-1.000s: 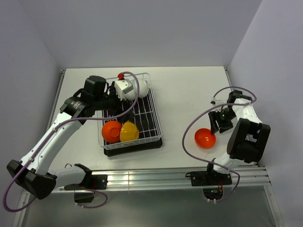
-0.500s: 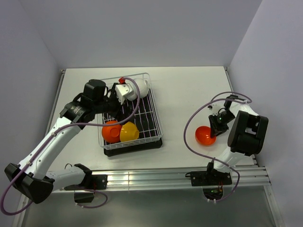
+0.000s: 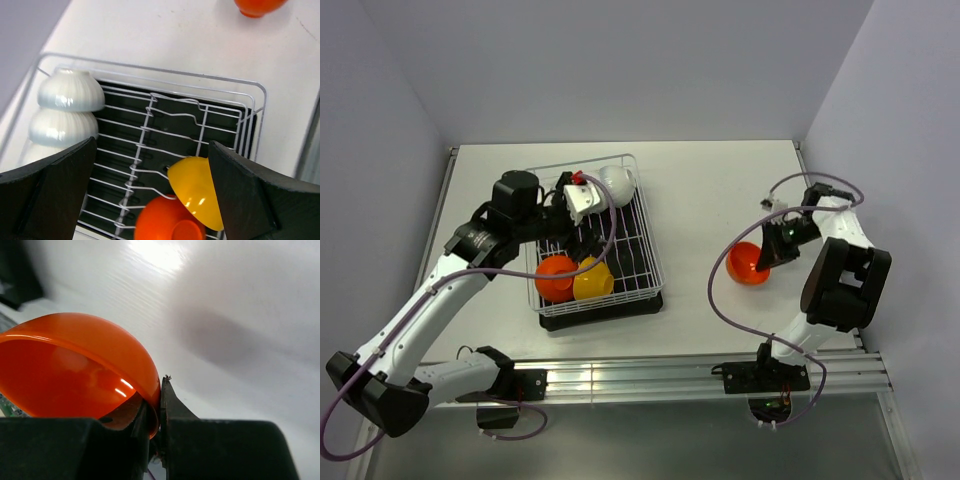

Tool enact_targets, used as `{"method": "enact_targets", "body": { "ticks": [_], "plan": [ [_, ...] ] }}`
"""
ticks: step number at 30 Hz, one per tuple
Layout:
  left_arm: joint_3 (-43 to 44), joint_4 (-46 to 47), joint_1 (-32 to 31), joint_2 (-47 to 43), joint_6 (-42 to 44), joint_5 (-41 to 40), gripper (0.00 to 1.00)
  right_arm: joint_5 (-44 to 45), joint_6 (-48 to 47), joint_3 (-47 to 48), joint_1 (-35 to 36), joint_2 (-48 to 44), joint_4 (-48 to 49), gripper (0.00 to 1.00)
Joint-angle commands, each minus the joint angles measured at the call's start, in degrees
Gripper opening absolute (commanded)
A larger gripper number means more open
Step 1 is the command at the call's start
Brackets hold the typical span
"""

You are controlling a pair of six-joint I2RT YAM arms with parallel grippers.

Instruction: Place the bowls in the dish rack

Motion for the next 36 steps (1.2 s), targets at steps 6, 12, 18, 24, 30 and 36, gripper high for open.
{"method": "enact_targets", "body": {
  "ticks": [6, 12, 18, 24, 30, 36],
  "plan": [
    [-4.69, 12.4, -4.11, -8.19, 26.54, 3.66, 0.99, -22.32, -1.9, 17.42, 4.27, -7.5, -17.45, 0.0],
    [-12.77, 16.8, -12.01, -13.38, 49.21, 4.54, 0.99, -25.3, 4.42, 18.84, 17.78, -11.9, -14.3, 0.0],
    [-17.18, 17.96, -20.01, -14.26, 64.69, 3.67, 0.99, -27.06, 9.79, 17.87, 27.65, -12.61, -10.77, 0.0],
    [-21.22, 21.29, -27.3, -14.17, 73.05, 1.47, 1.0, -28.13, 12.96, 14.54, 34.68, -11.73, -8.06, 0.0],
    [-21.05, 20.51, -29.95, -12.86, 76.48, 0.06, 1.0, -27.6, 16.21, 11.72, 39.96, -11.64, -4.98, 0.0],
    [-20.78, 18.39, -30.65, -10.93, 80.43, -0.2, 0.99, -26.81, 18.41, 11.98, 43.47, -11.47, -3.74, 0.0]
  ]
}}
